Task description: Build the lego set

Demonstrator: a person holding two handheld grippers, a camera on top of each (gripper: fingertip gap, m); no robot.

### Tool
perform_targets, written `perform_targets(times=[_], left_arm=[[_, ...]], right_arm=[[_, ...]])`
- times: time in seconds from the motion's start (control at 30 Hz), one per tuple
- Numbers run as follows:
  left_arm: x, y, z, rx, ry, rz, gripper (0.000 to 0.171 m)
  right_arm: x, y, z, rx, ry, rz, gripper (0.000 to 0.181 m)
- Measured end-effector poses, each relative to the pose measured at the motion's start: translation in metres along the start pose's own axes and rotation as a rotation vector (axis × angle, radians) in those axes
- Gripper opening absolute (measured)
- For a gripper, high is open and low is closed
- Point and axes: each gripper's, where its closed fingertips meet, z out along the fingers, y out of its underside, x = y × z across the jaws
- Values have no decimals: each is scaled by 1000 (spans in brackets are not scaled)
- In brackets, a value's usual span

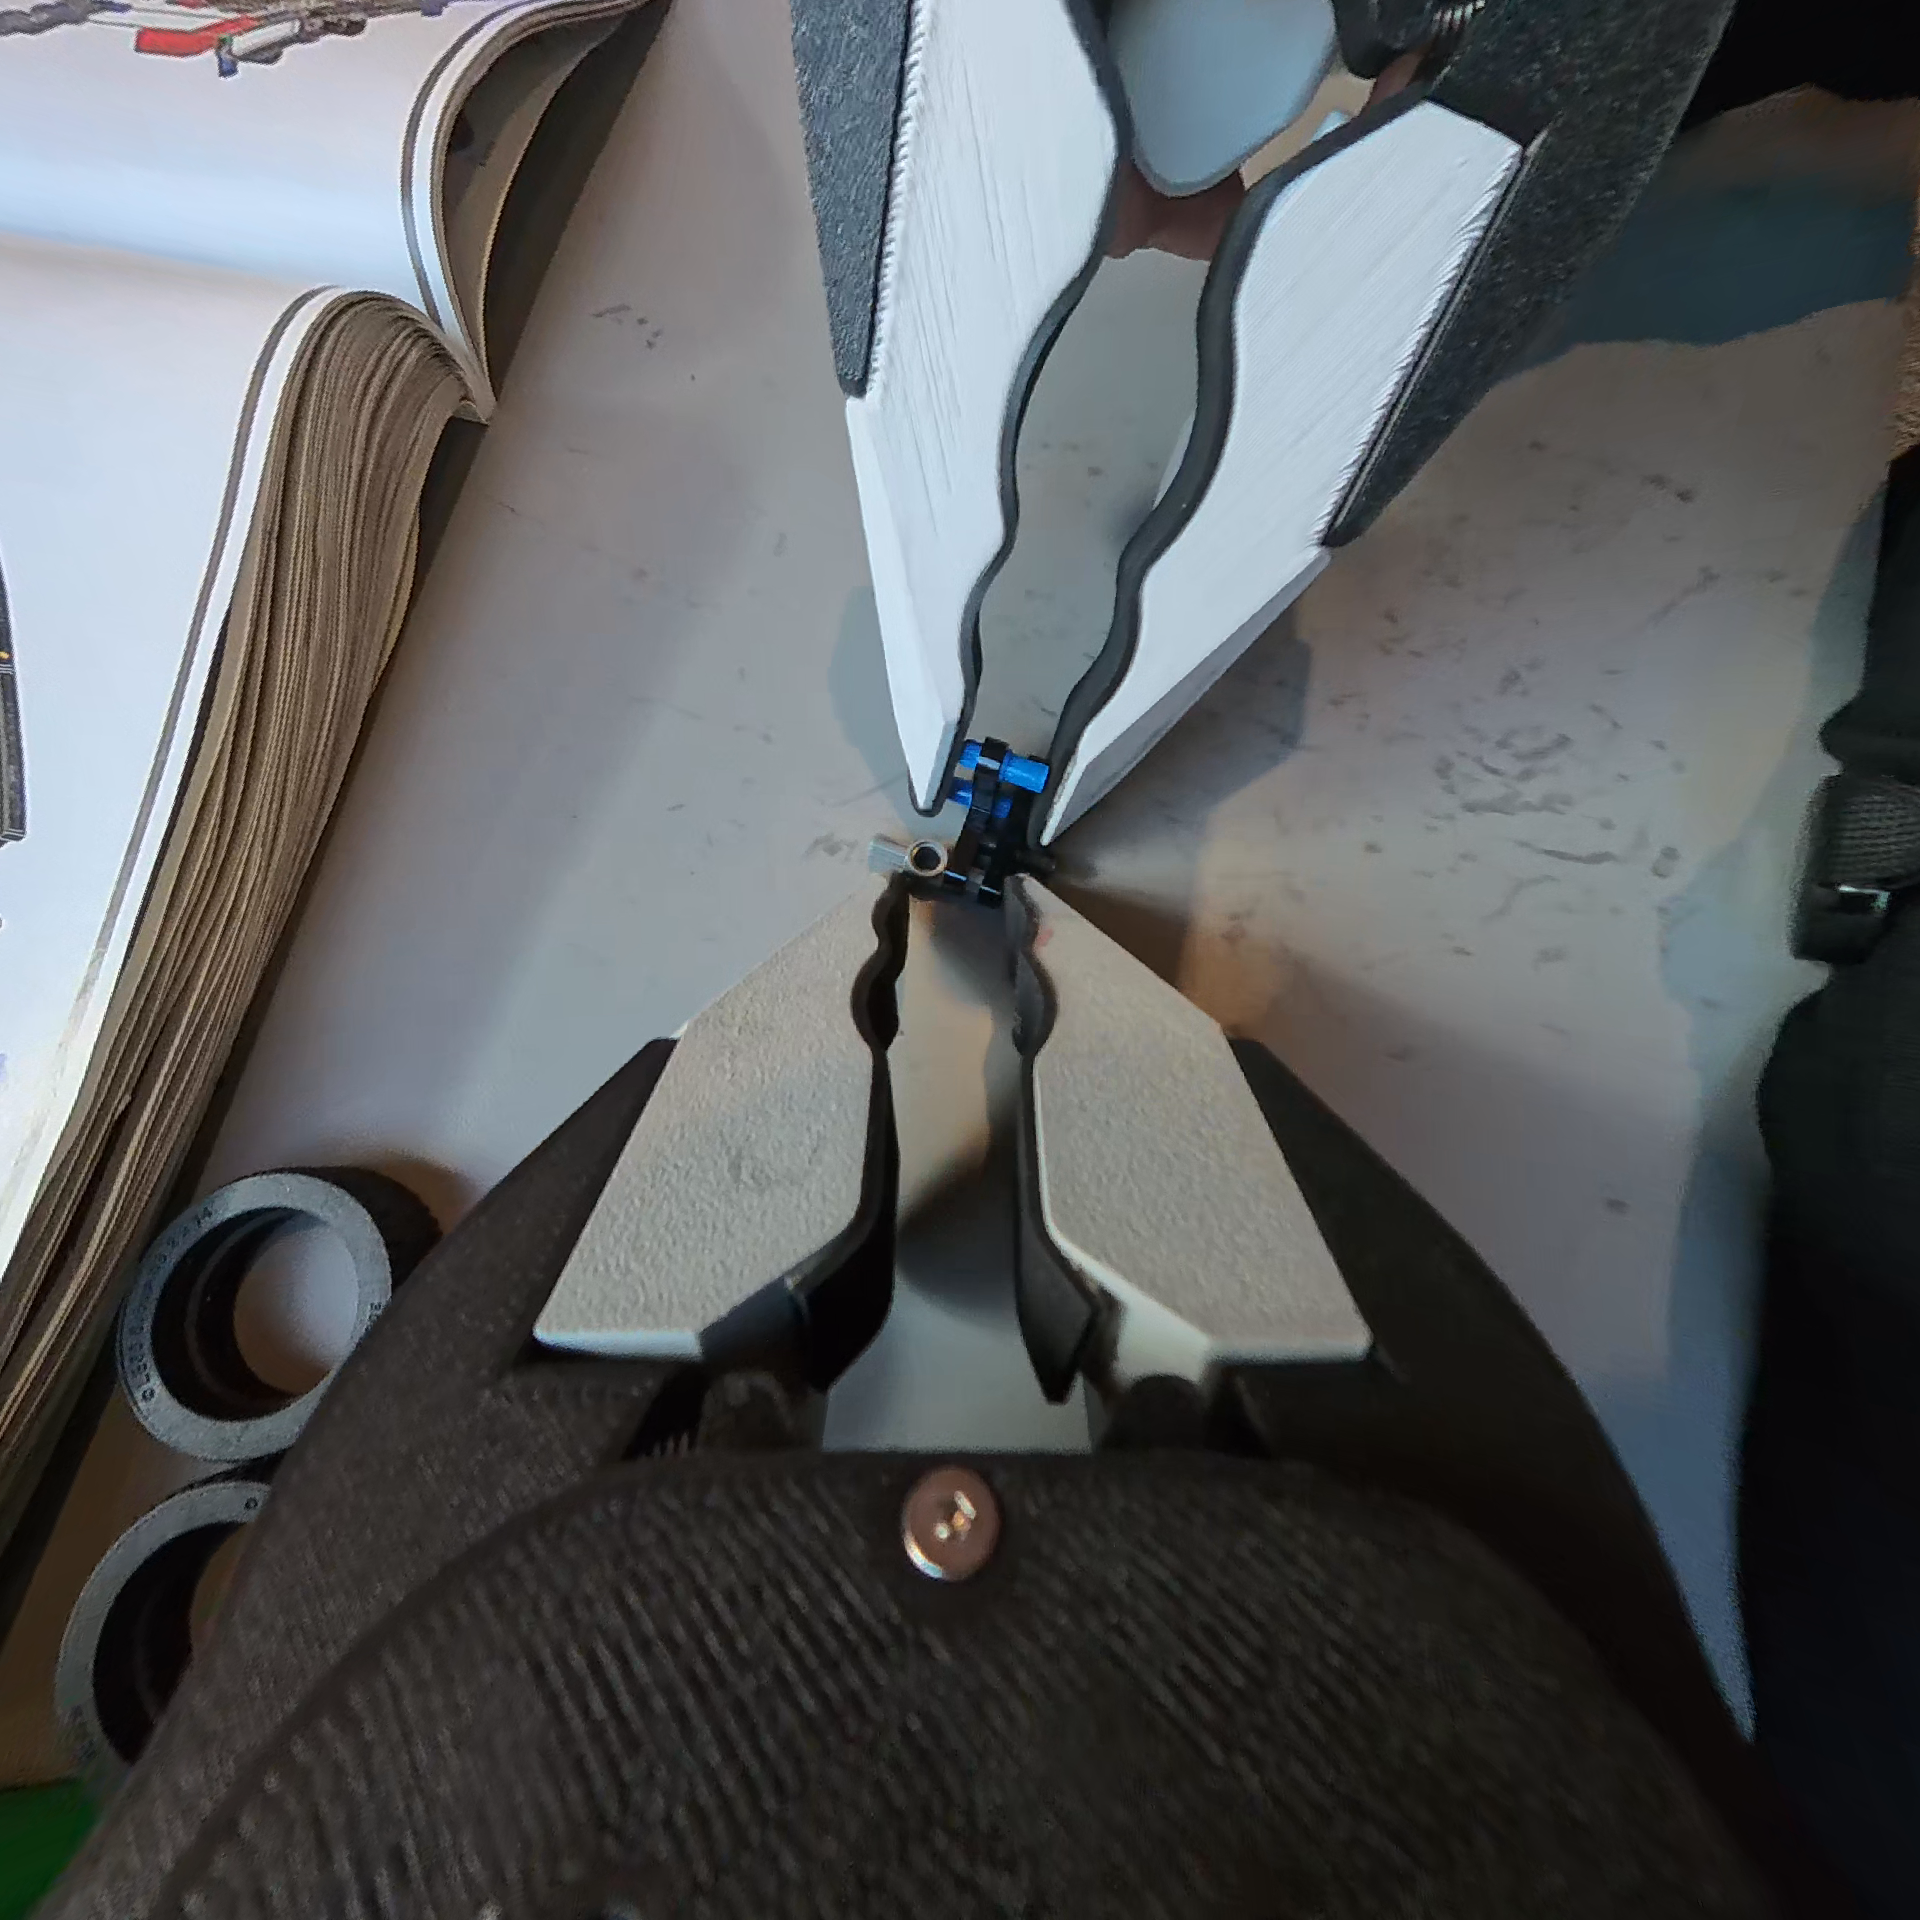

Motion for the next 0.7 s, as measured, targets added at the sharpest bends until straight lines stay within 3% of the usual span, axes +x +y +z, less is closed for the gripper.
perform_targets(times=[0.33,0.53,0.57,0.7], left_arm=[[0,0,0,0,-11,27,15],[-1,0,0,-2,7,14,14],[-4,2,-2,-7,-16,27,0],[-3,3,-2,-7,-18,87,0]], right_arm=[[-6,1,3,-72,-209,-35,15],[-6,1,3,-79,-213,-113,13],[-3,-1,3,-64,-204,-95,10],[-3,1,3,-55,-192,-118,11]])
